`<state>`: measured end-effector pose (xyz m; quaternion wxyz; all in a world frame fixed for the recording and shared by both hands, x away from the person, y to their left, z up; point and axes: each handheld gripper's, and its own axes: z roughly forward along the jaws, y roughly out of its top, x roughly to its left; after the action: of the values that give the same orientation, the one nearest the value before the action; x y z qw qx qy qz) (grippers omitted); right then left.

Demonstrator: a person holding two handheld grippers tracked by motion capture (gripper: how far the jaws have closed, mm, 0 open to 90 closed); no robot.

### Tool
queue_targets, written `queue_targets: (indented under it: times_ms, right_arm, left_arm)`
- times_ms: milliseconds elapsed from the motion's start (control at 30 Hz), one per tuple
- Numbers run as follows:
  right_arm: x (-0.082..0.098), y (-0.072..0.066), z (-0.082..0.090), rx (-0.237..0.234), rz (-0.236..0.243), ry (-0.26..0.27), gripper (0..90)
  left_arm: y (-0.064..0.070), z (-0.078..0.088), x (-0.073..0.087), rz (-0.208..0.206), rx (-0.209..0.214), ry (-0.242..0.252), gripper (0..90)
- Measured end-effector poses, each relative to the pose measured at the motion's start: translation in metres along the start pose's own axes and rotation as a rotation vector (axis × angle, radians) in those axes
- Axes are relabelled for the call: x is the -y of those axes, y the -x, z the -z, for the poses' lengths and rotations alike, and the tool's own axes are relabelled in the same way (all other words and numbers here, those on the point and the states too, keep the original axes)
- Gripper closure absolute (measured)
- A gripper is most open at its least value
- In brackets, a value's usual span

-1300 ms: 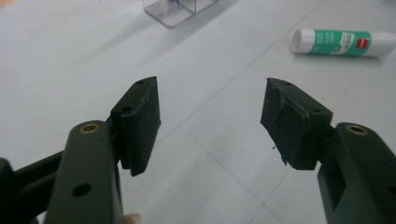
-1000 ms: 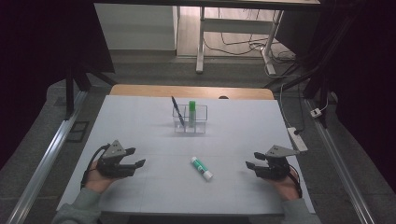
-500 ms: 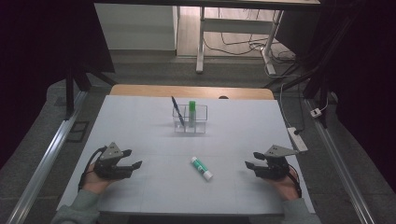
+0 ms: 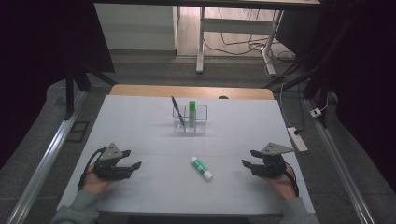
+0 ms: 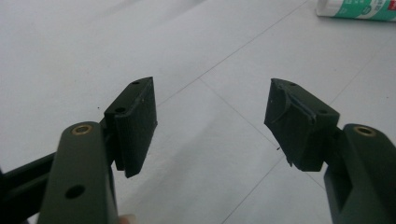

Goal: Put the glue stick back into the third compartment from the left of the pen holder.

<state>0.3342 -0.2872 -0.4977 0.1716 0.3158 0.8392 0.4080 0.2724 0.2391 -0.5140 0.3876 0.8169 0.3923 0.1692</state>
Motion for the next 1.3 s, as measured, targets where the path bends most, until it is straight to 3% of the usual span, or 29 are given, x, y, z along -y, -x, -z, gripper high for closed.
queue_targets:
  times_ms: [533,800,1300]
  right_arm:
    - [-0.018,-0.016,-0.017,-0.045,0.023,-0.058,39.9]
    - [-0.024,-0.025,-0.02,-0.056,0.016,-0.07,39.8]
    - [-0.038,-0.047,-0.028,-0.102,0.052,-0.105,39.7]
  left_arm:
    - [-0.002,-0.003,0.001,-0.004,0.013,-0.012,33.1]
    - [-0.003,-0.004,0.002,-0.002,0.014,-0.019,32.9]
    - [-0.003,-0.005,0.003,-0.011,0.018,-0.03,32.6]
